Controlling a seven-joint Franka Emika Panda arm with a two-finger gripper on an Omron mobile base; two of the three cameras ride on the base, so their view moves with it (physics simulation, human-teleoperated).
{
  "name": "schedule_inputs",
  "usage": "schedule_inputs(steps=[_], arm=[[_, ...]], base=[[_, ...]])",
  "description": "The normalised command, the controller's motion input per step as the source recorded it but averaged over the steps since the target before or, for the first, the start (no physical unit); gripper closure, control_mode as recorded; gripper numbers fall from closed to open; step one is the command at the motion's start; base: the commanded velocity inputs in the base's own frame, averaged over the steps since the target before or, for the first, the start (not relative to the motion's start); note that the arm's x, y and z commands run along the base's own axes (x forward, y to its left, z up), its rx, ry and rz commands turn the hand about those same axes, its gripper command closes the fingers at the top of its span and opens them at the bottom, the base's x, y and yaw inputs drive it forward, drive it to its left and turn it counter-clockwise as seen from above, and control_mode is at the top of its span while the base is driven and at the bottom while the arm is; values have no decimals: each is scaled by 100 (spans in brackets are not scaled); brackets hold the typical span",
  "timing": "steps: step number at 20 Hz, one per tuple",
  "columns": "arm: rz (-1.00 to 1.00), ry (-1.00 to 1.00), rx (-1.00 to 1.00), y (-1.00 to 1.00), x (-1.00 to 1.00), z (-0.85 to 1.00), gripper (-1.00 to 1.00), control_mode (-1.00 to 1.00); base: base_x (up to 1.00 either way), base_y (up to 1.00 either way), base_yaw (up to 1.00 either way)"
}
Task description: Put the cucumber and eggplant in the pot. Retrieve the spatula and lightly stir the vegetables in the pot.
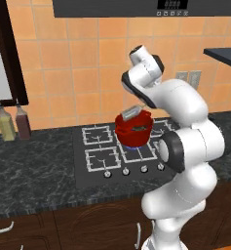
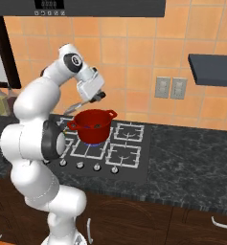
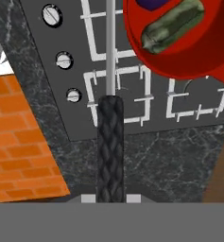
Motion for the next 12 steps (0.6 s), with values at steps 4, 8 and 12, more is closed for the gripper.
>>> schedule_inputs(steps=[4, 8, 12], arm=[[0, 0, -23, -65, 86, -4, 100, -100], [0, 0, -29, -55, 54, -19, 100, -100], [0, 8, -32, -5, 30, -17, 100, -100]], base=[[0, 0, 0], [0, 0, 0], [0, 0, 0]])
